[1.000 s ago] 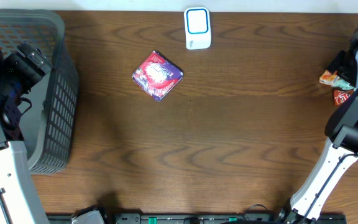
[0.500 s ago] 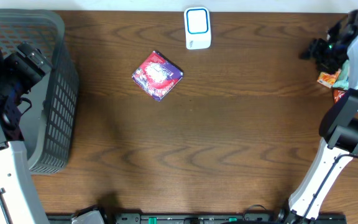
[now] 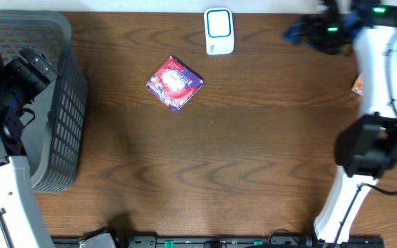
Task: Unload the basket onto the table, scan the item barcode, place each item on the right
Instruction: 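Reach the right gripper to the purple soap pack and grasp it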
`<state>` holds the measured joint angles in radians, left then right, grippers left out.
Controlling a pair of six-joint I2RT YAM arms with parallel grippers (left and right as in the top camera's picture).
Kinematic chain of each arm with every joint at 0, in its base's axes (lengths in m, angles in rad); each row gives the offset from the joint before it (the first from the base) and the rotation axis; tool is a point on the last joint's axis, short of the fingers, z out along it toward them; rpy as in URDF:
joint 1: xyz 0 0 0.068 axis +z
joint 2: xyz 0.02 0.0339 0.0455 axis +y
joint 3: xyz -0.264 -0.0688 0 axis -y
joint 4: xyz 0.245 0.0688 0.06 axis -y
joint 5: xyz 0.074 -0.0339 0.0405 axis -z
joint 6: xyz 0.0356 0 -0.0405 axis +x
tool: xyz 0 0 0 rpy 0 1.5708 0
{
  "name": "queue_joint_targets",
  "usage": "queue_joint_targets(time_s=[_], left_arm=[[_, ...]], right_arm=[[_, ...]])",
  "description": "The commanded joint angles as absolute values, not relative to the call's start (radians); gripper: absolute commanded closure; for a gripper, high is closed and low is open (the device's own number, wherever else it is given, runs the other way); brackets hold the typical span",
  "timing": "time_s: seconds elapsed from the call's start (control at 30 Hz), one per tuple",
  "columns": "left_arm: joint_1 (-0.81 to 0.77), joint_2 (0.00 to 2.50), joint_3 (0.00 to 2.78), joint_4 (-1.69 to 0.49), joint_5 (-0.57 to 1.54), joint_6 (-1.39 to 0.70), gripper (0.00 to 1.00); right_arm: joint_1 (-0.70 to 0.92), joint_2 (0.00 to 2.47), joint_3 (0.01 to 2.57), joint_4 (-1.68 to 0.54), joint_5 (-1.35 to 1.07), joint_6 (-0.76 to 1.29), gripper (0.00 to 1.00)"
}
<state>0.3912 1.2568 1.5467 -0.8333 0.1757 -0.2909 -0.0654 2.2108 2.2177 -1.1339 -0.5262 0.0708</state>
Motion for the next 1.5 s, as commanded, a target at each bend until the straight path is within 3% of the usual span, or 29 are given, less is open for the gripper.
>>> queue_joint_targets(time_s=[0.0, 0.23, 0.43, 0.57, 1.07, 1.33, 1.47], left_arm=[[0.394, 1.261, 1.552, -0.834, 0.163, -0.292, 0.02], [0.394, 1.261, 1.552, -0.834, 0.163, -0.292, 0.02], [0.394, 1.261, 1.552, -0.834, 0.163, -0.292, 0.02], [0.394, 1.261, 1.552, -0.834, 0.163, -0.292, 0.02], [0.394, 1.261, 1.552, -0.834, 0.163, -0.292, 0.02], [0.394, 1.261, 1.552, -0.834, 0.163, -0.292, 0.02], [0.394, 1.261, 1.552, -0.834, 0.163, -0.292, 0.02]], right_arm=[[0.059, 2.264, 2.222, -1.112, -0.553, 0.013, 0.04], [0.292, 2.375, 2.222, -0.915, -0.538, 0.015, 0.06], [0.429, 2.449, 2.222, -0.798, -0.301, 0.108, 0.05], [0.494, 2.491, 2.222, -0.78, -0.271, 0.112, 0.05], [0.593, 2.365, 2.222, -1.233, -0.447, 0.046, 0.15], [0.596, 2.185, 2.222, -1.08, -0.237, 0.076, 0.1], [0.583, 2.174, 2.222, -0.977, -0.118, 0.176, 0.14]])
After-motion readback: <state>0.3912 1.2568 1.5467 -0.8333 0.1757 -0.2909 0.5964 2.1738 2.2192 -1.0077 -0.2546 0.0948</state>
